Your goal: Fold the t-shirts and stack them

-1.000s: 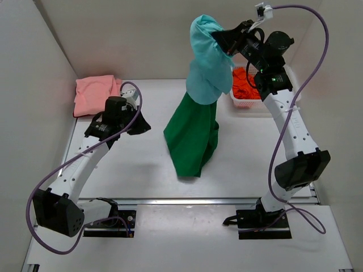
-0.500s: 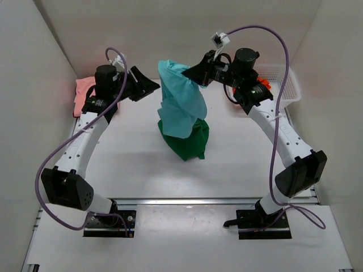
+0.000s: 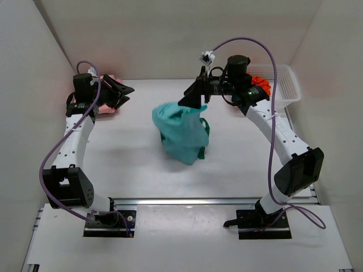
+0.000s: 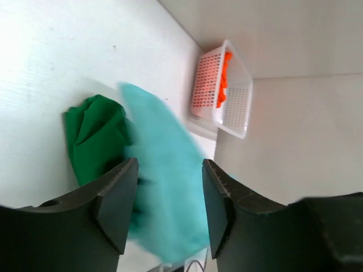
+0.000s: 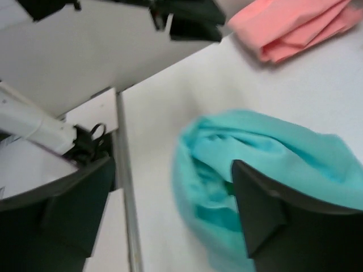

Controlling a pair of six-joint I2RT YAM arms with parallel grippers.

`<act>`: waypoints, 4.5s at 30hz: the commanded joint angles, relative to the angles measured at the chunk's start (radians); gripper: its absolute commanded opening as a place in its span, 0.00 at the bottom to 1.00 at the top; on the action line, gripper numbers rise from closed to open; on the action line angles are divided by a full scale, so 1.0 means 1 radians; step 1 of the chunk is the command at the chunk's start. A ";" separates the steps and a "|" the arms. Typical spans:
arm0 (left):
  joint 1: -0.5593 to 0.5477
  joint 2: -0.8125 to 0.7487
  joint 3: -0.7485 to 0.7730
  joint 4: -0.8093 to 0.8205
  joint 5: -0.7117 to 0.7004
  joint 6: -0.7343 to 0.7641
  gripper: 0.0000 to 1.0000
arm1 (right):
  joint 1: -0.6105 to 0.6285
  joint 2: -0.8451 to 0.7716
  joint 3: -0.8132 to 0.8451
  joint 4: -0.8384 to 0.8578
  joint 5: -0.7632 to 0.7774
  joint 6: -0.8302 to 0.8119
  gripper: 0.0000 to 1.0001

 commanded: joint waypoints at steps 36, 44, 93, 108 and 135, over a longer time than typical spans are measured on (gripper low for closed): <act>-0.208 0.160 -0.375 -0.151 -0.043 0.051 0.00 | -0.109 0.377 0.127 -0.150 0.660 -0.086 0.00; -0.186 0.010 -0.492 -0.230 -0.088 0.094 0.03 | -0.270 0.342 0.625 -0.004 0.906 -0.164 0.00; -0.131 -0.087 -0.616 -0.152 -0.005 0.099 0.55 | -0.139 0.123 -0.092 -0.011 1.115 0.044 0.65; -0.179 -0.090 -0.619 -0.150 0.012 0.117 0.54 | -0.074 0.436 -0.159 -0.016 1.268 0.235 0.75; -0.169 -0.090 -0.606 -0.118 0.026 0.114 0.45 | -0.270 0.289 0.308 0.131 1.300 -0.162 0.00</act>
